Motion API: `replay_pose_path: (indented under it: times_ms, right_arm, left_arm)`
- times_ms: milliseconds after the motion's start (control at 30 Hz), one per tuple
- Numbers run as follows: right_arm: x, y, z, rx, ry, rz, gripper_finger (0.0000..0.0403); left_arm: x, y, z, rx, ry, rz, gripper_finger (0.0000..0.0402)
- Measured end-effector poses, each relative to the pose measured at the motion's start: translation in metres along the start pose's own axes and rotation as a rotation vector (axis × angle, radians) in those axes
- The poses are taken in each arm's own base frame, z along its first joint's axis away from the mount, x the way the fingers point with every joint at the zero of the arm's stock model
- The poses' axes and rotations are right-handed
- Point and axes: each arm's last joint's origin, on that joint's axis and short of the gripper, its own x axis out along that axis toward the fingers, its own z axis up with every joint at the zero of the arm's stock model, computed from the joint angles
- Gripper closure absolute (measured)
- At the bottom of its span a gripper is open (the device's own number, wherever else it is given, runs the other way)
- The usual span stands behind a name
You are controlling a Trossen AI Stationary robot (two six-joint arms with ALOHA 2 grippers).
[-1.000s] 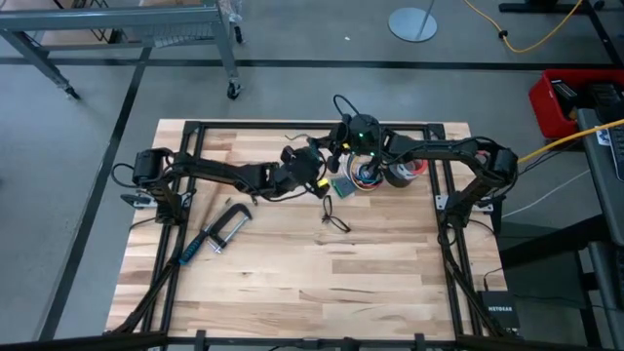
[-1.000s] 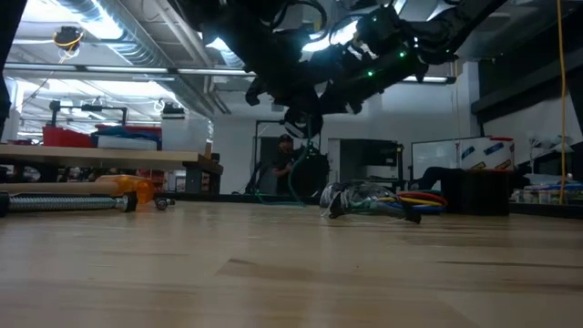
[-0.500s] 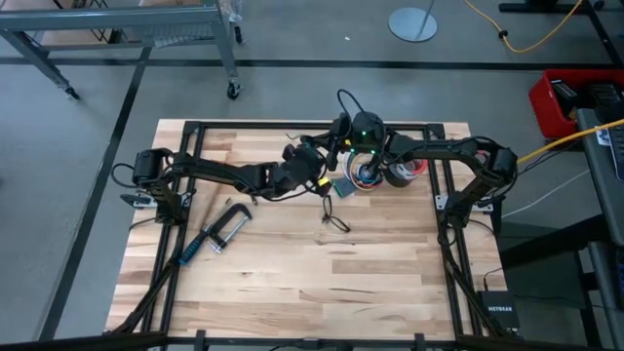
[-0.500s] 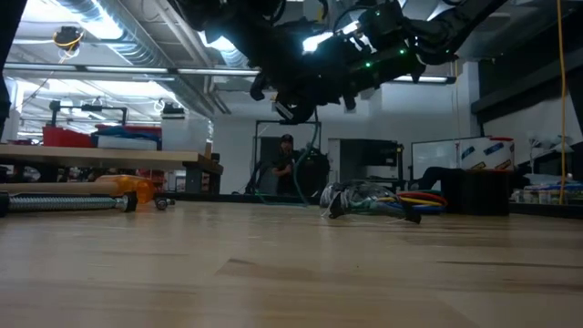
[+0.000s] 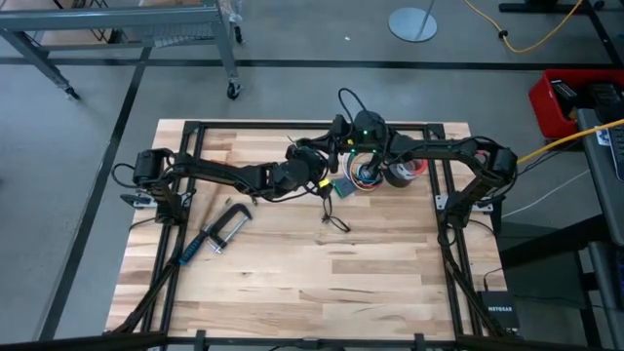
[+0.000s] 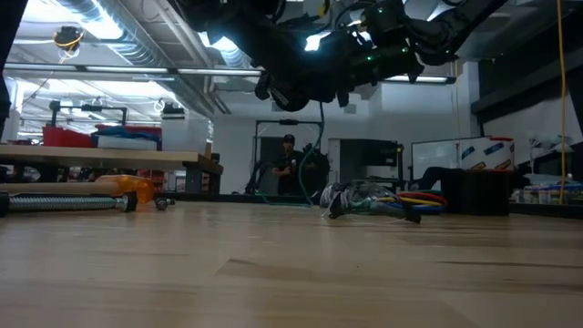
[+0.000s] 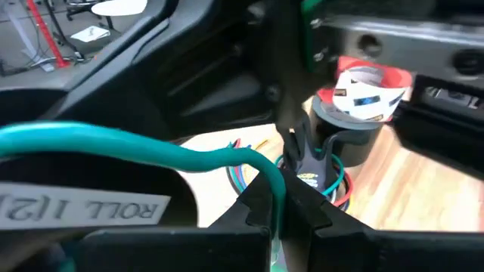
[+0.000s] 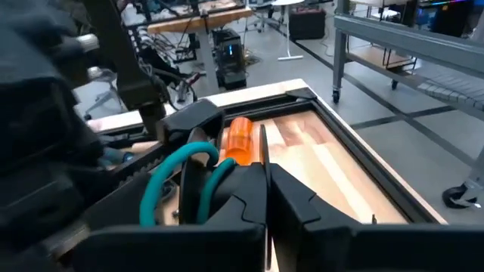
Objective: Coil cords
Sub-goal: Coil the green wire on the black spool
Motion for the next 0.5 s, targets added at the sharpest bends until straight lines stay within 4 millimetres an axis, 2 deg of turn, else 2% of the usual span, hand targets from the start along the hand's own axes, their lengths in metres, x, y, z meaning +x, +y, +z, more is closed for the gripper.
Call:
replay_pose_path:
  times_ms: [500]
  right_arm:
    - [-0.0005,-0.0003,0.0075,0.054,-0.079,-0.010,0.0400]
  left_arm:
    - [-0.0026,-0.0039,0.0004,0.060,-0.010,-0.014,0.0401]
